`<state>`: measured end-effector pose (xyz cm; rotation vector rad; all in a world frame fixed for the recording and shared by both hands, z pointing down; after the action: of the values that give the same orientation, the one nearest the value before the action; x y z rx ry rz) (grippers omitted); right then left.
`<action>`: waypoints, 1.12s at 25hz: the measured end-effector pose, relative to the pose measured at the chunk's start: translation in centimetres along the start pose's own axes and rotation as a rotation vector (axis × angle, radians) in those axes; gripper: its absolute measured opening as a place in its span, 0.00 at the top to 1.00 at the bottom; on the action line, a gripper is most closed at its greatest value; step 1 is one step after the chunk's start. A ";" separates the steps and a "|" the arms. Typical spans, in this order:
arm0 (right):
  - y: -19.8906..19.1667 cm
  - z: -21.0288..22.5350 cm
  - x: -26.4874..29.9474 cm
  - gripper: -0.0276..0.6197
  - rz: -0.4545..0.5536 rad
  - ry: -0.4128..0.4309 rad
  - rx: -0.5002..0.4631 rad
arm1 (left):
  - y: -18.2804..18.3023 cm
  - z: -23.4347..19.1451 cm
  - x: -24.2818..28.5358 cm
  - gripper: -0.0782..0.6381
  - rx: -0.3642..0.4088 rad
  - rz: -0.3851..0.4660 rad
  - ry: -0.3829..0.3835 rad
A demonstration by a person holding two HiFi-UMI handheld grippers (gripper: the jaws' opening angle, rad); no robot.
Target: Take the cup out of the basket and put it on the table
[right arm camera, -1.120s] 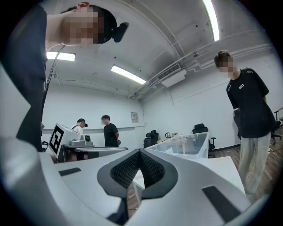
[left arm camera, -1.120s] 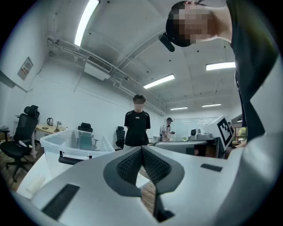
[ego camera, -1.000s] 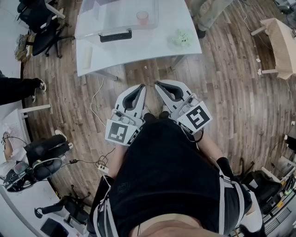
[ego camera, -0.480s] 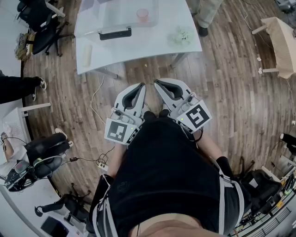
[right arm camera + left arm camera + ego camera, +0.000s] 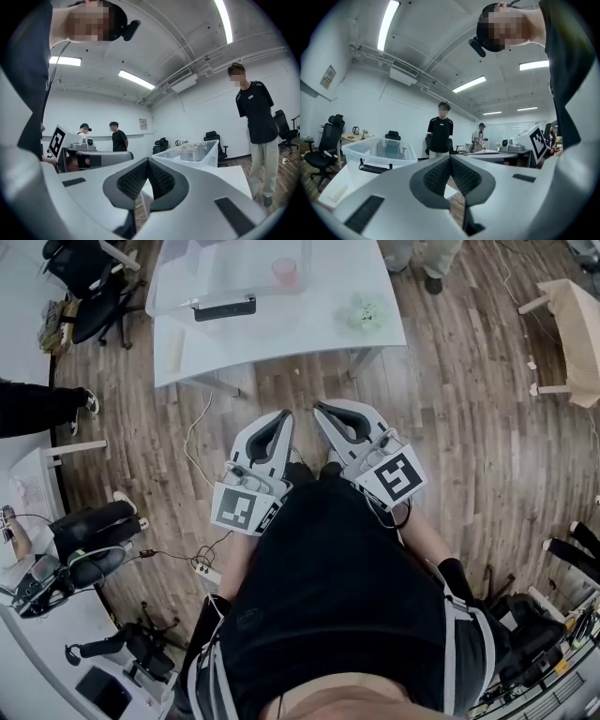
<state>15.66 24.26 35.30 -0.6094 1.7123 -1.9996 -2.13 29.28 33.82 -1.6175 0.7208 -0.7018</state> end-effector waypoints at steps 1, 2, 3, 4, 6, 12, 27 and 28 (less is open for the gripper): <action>-0.1 0.3 -0.3 0.93 0.002 0.002 0.005 | -0.1 0.3 0.2 0.87 -0.001 -0.001 0.006; -0.2 0.6 -0.6 0.93 0.003 0.006 0.006 | -0.3 0.7 0.4 0.87 -0.003 -0.001 0.012; -0.2 0.9 -0.9 0.93 0.002 0.008 0.008 | -0.4 1.0 0.6 0.87 -0.005 -0.001 0.017; -0.3 1.1 -1.1 0.93 0.004 0.009 0.011 | -0.5 1.2 0.8 0.87 -0.008 -0.002 0.021; -0.3 1.5 -1.3 0.93 0.008 0.010 0.019 | -0.6 1.5 1.0 0.87 -0.012 -0.007 0.030; -0.7 2.4 -0.8 0.93 -0.011 0.010 0.025 | -0.8 0.7 1.6 0.87 -0.020 -0.008 0.042; 0.9 3.5 8.6 0.93 -0.023 -0.021 -0.020 | 0.8 -9.4 3.3 0.87 0.000 0.010 -0.010; 1.1 3.6 9.3 0.93 -0.024 -0.024 -0.023 | 1.0 -10.3 3.4 0.87 0.003 0.011 -0.012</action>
<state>10.25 15.79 35.15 -0.6620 1.7233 -1.9835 -7.99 20.16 34.50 -1.6129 0.7196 -0.6842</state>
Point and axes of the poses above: the fingertips, and each gripper's own axes: x forward along the fingers, z to its right, y out of its top, the point moved 10 cm from there along -x, backward along the fingers, and after that the axes turned 7 degrees about -y, right-handed, at the moved point
